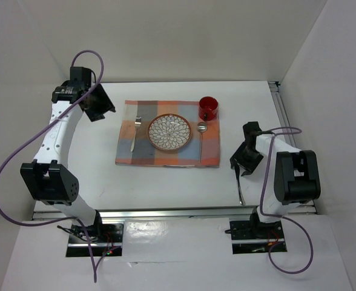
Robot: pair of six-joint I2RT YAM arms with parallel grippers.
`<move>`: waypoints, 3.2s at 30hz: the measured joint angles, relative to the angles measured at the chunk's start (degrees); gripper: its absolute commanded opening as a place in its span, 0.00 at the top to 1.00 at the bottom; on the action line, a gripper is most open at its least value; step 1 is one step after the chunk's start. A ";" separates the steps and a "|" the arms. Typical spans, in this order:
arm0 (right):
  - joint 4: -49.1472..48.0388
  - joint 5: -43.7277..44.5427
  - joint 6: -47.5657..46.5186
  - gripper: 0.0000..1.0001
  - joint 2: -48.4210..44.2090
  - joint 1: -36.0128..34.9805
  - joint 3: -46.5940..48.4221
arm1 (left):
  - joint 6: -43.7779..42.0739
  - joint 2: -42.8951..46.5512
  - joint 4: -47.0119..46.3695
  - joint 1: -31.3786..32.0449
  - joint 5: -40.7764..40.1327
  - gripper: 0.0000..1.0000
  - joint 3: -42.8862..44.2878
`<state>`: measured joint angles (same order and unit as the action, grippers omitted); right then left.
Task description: Set the dinner table for one person
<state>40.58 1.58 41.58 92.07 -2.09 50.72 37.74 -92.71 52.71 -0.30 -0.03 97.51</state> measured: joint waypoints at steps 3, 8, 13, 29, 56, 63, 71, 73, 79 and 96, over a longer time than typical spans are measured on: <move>-2.23 -0.26 -0.17 0.35 -2.80 -0.28 -2.58 | 0.00 -0.02 0.02 0.00 0.31 0.35 0.00; -2.05 -0.61 1.99 0.36 -6.25 -1.73 -5.97 | 0.00 -0.02 -0.04 0.00 0.81 0.35 0.00; -0.94 -0.81 4.87 0.42 -7.30 -5.49 -7.23 | 0.02 -0.02 -0.26 0.00 1.16 0.37 0.00; 6.25 -2.75 8.11 0.77 -0.85 -8.61 -2.75 | 0.00 0.04 -1.27 0.00 1.38 0.37 -1.40; -0.09 -0.66 4.94 0.51 -4.70 -6.75 -5.18 | 0.00 0.04 -1.36 0.00 2.32 0.37 -1.40; 2.40 0.87 8.13 0.70 -2.12 -11.52 -3.06 | -0.02 0.04 -1.33 0.00 2.51 0.37 -1.40; 4.24 1.95 10.69 1.00 -2.01 -10.75 -2.36 | -0.09 0.04 -1.31 0.00 2.45 0.37 -1.40; 4.33 3.21 10.38 1.00 -2.56 -10.36 -2.36 | -0.09 0.04 -1.31 0.00 2.45 0.37 -1.40; 5.27 9.88 6.45 1.00 -4.15 -8.76 0.00 | -0.09 0.04 -1.31 0.00 2.49 0.37 -1.38; 5.55 3.82 -8.07 1.00 2.05 -11.74 24.94 | -0.09 -0.11 -1.29 0.00 2.89 0.37 -0.48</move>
<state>46.13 5.41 33.52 94.13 -13.82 75.66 37.65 -92.82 51.42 -0.30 2.85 97.03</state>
